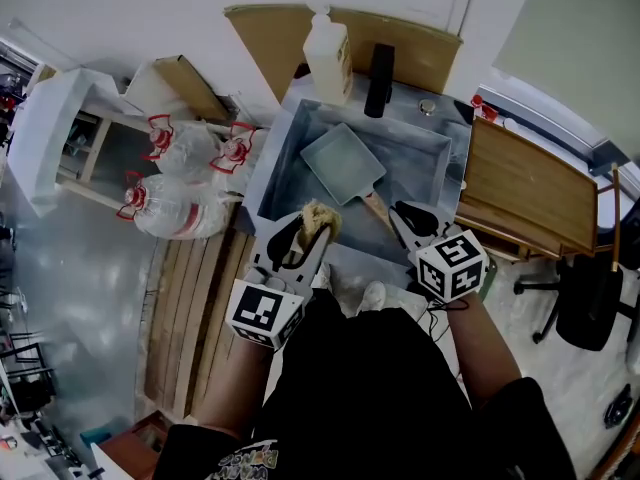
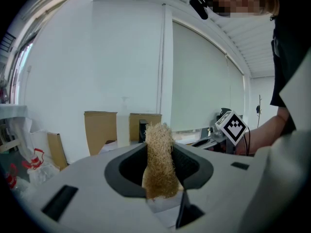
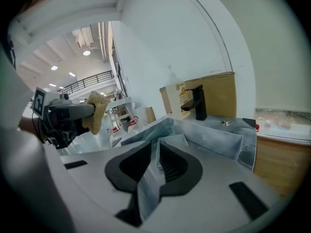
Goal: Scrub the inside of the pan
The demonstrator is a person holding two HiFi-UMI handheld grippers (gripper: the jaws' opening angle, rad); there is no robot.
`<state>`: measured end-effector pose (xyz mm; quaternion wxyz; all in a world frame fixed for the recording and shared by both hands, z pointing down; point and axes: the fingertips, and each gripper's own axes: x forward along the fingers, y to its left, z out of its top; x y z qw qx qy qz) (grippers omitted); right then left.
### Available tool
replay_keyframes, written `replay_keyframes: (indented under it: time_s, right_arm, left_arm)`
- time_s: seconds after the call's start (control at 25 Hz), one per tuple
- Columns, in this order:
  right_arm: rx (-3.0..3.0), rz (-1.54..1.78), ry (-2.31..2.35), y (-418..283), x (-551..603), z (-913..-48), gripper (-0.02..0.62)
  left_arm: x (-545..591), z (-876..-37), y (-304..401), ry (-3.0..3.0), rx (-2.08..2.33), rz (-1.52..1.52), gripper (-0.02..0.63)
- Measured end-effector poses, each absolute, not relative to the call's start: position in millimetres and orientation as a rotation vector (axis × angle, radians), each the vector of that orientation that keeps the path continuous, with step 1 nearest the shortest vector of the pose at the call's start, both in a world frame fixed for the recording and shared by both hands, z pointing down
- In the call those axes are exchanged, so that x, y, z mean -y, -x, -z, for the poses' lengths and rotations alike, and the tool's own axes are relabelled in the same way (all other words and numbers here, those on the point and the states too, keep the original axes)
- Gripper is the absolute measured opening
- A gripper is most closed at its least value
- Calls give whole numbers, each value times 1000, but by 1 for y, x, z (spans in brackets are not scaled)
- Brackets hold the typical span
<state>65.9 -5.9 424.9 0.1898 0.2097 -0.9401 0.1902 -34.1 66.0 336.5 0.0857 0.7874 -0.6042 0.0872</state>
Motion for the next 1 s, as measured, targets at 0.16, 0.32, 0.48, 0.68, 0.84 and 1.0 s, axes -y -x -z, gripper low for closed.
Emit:
replay_keyframes:
  time_s: [0.16,0.32,0.48,0.68,0.84,1.0]
  right_arm:
    - [2604,-543,-598,-58,8,-438,52]
    - [2555,-554,-614,-51,15,-454,68]
    - [2500,-580,-630,-44,23,-470,87]
    - [2427,-605,-646,-31,31,-494,103]
    - [2353,-604,-628,-24,34,-517,121]
    - [2269,-589,-588,-19,35,-541,152]
  left_arm:
    - [-57,-334,44,-2371,1793,-267,144]
    - [-45,-339,52,-2389,1761,-264,144]
    - [-29,-349,63,-2399,1702,-272,144]
    - [-5,-368,79,-2410,1614,-294,144]
    - [15,-383,85,-2414,1539,-313,144]
    - [36,-397,88,-2425,1468,-339,144]
